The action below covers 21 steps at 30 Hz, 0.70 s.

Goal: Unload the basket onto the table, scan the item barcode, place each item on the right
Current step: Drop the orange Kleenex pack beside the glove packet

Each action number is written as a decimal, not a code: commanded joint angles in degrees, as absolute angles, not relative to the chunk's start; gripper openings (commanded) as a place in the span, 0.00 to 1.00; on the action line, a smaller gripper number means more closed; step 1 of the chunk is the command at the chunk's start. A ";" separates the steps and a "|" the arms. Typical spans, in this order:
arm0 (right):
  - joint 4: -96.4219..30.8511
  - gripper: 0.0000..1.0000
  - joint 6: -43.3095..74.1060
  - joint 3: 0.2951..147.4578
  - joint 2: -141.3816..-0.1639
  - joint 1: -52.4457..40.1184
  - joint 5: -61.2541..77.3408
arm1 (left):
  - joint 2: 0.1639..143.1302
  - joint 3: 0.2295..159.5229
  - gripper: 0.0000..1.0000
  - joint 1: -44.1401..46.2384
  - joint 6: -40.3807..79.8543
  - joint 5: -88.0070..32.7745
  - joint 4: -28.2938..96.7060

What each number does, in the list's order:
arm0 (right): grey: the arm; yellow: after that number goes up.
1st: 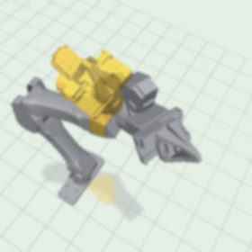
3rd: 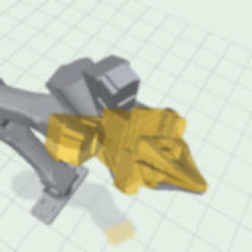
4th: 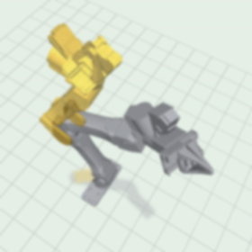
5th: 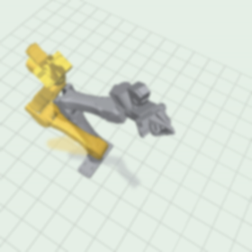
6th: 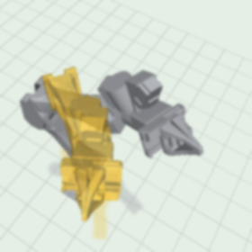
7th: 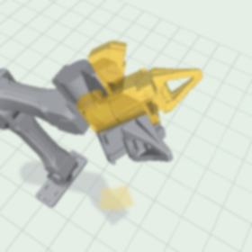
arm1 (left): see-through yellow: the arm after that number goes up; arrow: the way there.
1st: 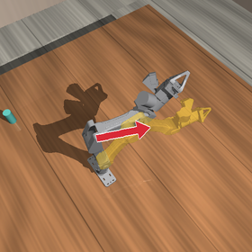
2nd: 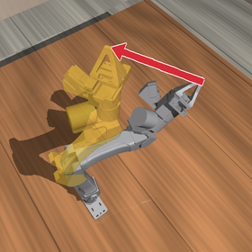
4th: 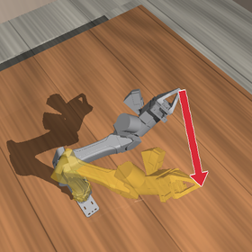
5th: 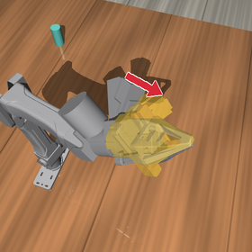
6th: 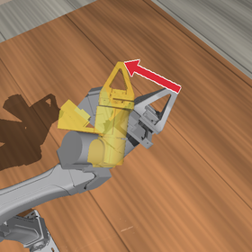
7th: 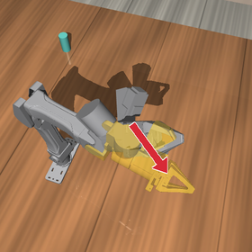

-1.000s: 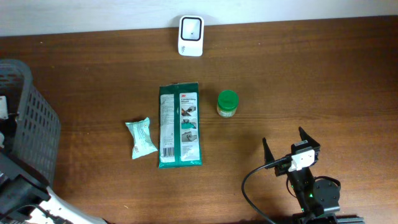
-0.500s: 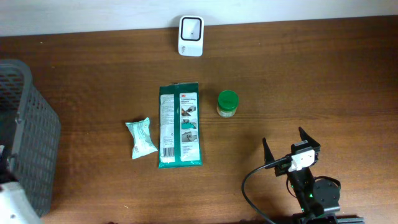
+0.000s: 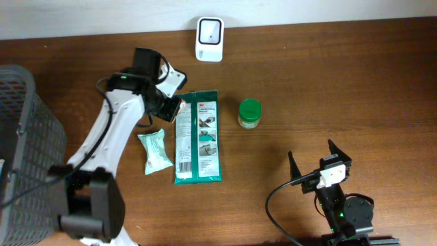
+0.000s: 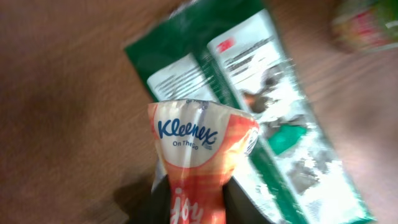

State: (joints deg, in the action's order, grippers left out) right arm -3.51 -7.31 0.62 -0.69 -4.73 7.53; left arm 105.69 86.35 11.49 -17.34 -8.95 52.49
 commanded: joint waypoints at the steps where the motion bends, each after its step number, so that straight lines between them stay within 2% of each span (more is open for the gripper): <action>1: -3.88 0.98 -7.05 0.32 -0.32 -5.28 7.66 | 111.00 86.32 0.33 11.51 -17.12 -1.93 52.23; 2: -3.88 0.98 -7.05 0.32 -0.30 -5.28 7.66 | 112.31 86.32 0.53 11.51 -17.10 -1.48 51.92; 3: -3.88 0.98 -7.05 0.32 -0.30 -5.28 7.66 | 113.51 86.32 0.99 11.51 -16.01 -1.37 51.48; 7: -3.88 0.98 -7.07 0.32 -0.32 -5.28 7.66 | 113.69 90.54 0.99 11.40 -4.54 -1.06 52.60; 9: -3.88 0.98 -7.07 0.32 -0.30 -5.28 7.66 | 113.12 104.77 0.99 11.07 1.15 -1.78 65.82; 13: -3.88 0.99 -7.05 0.32 -0.30 -5.28 7.66 | 113.12 124.33 0.99 11.07 0.71 -10.57 80.38; 15: -3.88 0.99 -7.07 0.32 -0.32 -5.28 7.66 | 113.12 134.72 0.99 10.68 0.01 -10.76 86.80; 19: -3.88 0.98 -7.07 0.32 -0.32 -5.28 7.66 | 113.12 157.64 0.99 8.93 0.97 -10.28 93.65; 21: -3.88 0.98 -7.05 0.32 -0.32 -5.28 7.66 | 113.10 167.46 0.99 4.23 4.97 -9.21 94.56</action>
